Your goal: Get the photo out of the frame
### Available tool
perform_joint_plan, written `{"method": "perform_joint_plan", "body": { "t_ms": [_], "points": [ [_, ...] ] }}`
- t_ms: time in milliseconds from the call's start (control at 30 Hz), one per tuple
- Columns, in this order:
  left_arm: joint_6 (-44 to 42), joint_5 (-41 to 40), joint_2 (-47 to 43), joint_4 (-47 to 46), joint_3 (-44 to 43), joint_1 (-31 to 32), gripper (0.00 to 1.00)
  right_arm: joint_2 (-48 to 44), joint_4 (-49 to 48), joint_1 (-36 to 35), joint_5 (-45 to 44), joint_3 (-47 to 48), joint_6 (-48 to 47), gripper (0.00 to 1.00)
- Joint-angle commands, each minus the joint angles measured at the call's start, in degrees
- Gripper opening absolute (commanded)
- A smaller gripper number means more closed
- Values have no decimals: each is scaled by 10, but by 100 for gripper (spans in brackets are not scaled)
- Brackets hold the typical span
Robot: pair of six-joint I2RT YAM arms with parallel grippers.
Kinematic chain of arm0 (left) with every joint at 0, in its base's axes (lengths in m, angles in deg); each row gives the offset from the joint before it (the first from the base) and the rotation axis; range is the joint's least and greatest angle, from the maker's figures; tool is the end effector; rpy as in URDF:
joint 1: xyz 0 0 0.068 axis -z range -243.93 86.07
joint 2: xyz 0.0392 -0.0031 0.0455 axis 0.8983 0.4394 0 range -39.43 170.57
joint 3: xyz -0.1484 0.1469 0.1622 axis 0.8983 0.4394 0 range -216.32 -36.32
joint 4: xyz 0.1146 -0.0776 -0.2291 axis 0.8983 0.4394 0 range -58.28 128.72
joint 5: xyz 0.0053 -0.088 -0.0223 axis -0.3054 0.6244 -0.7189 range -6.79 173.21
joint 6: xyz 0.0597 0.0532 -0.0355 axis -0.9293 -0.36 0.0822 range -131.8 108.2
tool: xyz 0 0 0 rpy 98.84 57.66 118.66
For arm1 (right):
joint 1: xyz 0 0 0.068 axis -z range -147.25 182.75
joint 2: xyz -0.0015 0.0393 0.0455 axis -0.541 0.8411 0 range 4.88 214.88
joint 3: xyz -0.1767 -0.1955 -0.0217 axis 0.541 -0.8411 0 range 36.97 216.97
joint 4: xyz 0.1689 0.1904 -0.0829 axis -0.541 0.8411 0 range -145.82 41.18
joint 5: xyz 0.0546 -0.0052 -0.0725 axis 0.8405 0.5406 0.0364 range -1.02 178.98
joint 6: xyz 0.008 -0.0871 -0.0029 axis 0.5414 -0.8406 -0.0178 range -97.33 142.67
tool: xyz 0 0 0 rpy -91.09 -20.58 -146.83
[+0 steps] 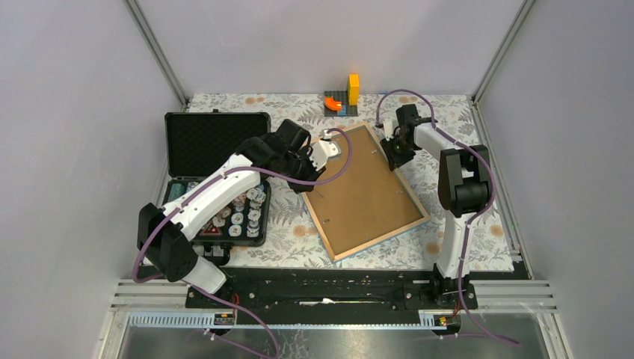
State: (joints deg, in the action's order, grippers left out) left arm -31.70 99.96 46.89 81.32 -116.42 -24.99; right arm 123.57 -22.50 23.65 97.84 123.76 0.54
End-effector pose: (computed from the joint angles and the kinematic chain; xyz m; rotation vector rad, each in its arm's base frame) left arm 0.2532 -0.2333 0.2780 1.3568 2.1702 -0.5012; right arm 0.4435 0.0831 0.1185 -0.7686 2.5801 0.1401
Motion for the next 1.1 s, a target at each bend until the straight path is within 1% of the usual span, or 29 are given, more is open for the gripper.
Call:
{"method": "perform_joint_plan", "body": {
  "t_ms": [0, 33, 167, 200, 400, 500, 700, 800, 867, 933, 1067],
  "points": [
    [2, 12, -11, -20, -4, -3, 0, 29, 8, 2, -22, 18, -65, 28],
    [2, 11, -11, -20, -4, -3, 0, 31, 10, 2, -23, 17, -81, 21],
    [2, 8, -9, -20, -4, -3, 0, 28, 19, 2, -22, 11, -151, 2],
    [2, 7, -8, -20, -3, -3, 0, 24, 19, 3, -21, 6, -171, 0],
    [1, 5, -14, -20, 2, -3, 0, -3, 51, 24, 17, 1, -272, 0],
    [1, 8, -12, -19, 2, -3, 0, -17, 48, 30, 22, 2, -345, 0],
    [7, 19, -3, -19, -5, -3, 0, 2, 84, 21, 71, 77, -496, 1],
    [8, 24, 0, -20, -3, -3, 0, 17, 83, -8, 62, 96, -544, 2],
    [9, 27, 1, -20, -1, -3, 0, 31, 66, -32, 50, 112, -540, 1],
    [11, 35, 5, -20, 0, -3, 0, 58, 58, -55, 46, 150, -511, 1],
    [14, 53, 7, -27, 5, -3, 0, 129, 74, -94, 41, 272, -371, 0]
  ]
}}
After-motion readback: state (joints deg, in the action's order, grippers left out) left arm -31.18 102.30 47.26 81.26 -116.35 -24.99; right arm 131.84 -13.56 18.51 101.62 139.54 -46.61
